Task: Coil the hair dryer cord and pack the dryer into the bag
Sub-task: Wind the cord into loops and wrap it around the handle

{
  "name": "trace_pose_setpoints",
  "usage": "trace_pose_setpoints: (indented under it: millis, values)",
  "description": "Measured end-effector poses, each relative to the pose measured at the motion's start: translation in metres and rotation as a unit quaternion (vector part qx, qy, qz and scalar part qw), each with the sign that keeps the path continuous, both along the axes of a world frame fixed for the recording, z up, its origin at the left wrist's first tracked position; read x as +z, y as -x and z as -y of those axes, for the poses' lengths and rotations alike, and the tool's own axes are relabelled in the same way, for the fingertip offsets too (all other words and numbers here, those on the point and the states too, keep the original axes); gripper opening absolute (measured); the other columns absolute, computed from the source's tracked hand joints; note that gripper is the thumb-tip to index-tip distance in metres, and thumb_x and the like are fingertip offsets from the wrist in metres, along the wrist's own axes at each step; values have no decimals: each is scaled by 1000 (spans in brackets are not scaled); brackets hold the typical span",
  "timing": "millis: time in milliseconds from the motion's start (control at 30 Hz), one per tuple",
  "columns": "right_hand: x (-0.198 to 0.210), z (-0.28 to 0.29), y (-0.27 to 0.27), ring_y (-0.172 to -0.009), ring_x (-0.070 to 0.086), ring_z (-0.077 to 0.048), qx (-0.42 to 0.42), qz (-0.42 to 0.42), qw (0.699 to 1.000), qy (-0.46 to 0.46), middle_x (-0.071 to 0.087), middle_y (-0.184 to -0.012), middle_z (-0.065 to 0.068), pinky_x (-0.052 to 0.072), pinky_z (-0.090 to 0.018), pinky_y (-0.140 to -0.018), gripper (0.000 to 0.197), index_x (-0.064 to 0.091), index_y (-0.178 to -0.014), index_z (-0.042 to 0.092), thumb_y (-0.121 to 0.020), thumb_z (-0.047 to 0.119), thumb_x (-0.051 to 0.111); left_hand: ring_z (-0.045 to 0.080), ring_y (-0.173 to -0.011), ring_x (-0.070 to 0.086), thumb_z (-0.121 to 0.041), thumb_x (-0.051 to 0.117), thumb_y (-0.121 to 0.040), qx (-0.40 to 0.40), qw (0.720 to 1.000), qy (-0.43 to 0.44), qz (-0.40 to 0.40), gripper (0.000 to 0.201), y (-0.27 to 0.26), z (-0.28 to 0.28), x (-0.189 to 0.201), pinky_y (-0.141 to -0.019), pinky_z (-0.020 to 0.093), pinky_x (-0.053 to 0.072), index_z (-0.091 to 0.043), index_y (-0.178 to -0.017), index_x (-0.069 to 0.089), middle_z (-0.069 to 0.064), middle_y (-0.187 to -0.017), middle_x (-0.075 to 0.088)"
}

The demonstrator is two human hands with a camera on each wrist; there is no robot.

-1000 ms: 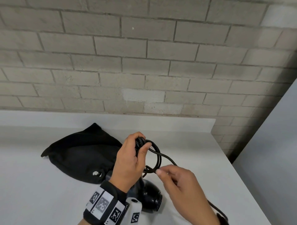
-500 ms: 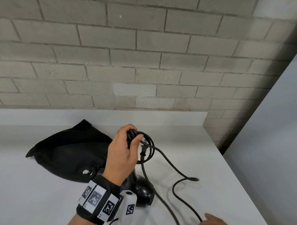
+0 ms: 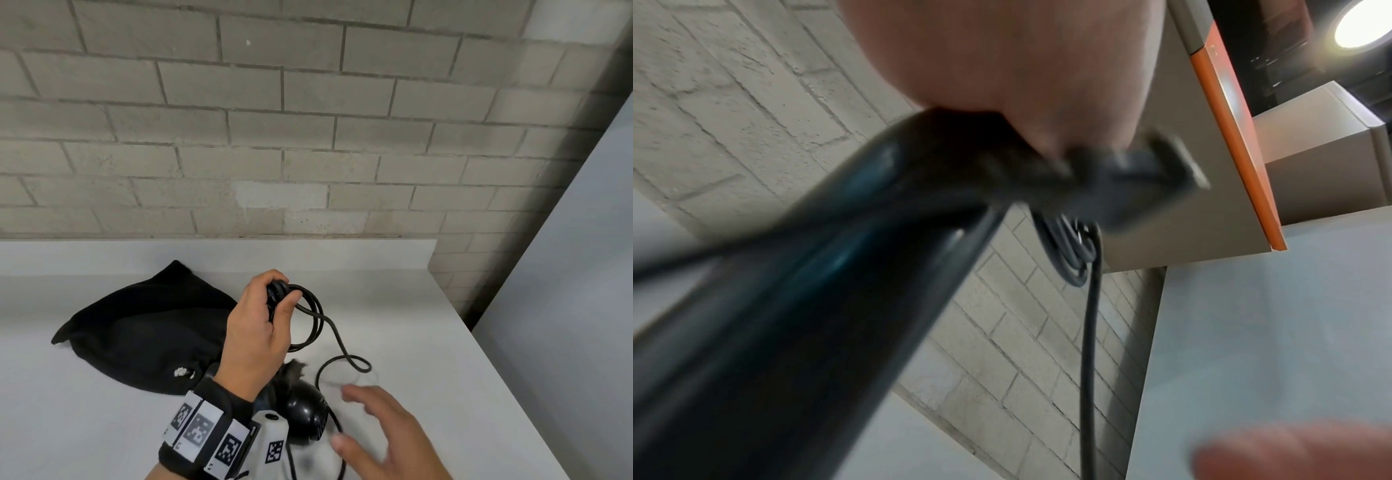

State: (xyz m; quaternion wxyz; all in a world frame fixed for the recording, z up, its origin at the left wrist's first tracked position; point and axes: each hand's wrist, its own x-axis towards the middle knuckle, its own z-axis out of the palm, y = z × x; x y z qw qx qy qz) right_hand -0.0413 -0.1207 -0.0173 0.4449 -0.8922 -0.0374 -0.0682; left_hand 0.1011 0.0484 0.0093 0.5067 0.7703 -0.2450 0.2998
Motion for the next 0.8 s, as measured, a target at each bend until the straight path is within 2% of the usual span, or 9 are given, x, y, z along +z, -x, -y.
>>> trace_pose_setpoints:
  millis: [167,233,300,367,433,500,567,700,800]
  values:
    - [-2,-46,-34,-115,50,11,22,-2,999,-48,56,-119,28,43,-18,-99,47,50,-123,43,-80,58,58,-5,-83,55,-38,49,-95,-1,1000,1,-1,25,2,-2,0,-72,2,38,-19,-110,53,-18,-90,53]
    - [-2,-62,-38,-102,57,5,26,31,997,-61,63,-101,24,45,-14,-86,25,56,-105,42,-82,48,61,-6,-84,55,-39,49,-95,-3,1000,3,-4,27,4,-4,0,-73,2,38,-16,-110,55,-18,-91,54]
    - [-6,-62,-41,-86,57,-3,-75,124,988,-59,59,-87,18,42,-12,-73,10,52,-88,38,-82,43,59,-7,-84,55,-39,48,-95,-4,1000,8,-10,28,6,-5,0,-73,2,38,-16,-109,55,-19,-92,55]
    - [-6,-51,-43,-92,52,-4,-169,218,960,-37,53,-95,21,39,-12,-78,14,48,-95,39,-84,39,57,-5,-83,56,-40,48,-95,-7,1000,10,-15,28,6,-6,0,-72,3,39,-18,-109,55,-18,-91,56]
    - [-4,-38,-45,-113,46,-1,-192,240,952,14,48,-116,22,36,-13,-93,31,47,-117,32,-88,40,58,-2,-82,57,-40,47,-95,-9,1000,9,-15,28,6,-6,0,-72,5,41,-17,-110,55,-17,-91,56]
    - [3,-30,-49,-112,52,0,-139,156,978,-4,51,-117,26,40,-12,-91,33,43,-122,41,-94,37,58,-2,-83,57,-39,47,-96,-8,1000,6,-13,28,5,-5,-1,-72,5,41,-17,-111,54,-18,-92,55]
    - [8,-23,-51,-93,61,-6,-68,100,992,-31,58,-101,18,44,-14,-77,26,48,-112,45,-96,27,57,-4,-85,55,-38,47,-97,-8,1000,1,-5,28,4,-4,-1,-73,4,40,-16,-111,54,-19,-93,54]
    - [33,-21,-50,-85,53,3,-64,192,975,91,51,-93,17,41,-10,-70,10,56,-104,31,-100,30,47,-6,-83,53,-36,46,-98,-6,1000,-14,6,25,2,-3,-1,-73,3,38,-16,-112,54,-19,-92,52]
    - [59,-16,-54,-63,52,-3,-40,272,940,202,50,-86,15,44,-17,-55,23,63,-106,28,-99,41,45,-1,-81,54,-37,45,-99,-24,999,-20,10,21,3,-4,0,-71,7,39,-23,-112,52,-15,-89,54]
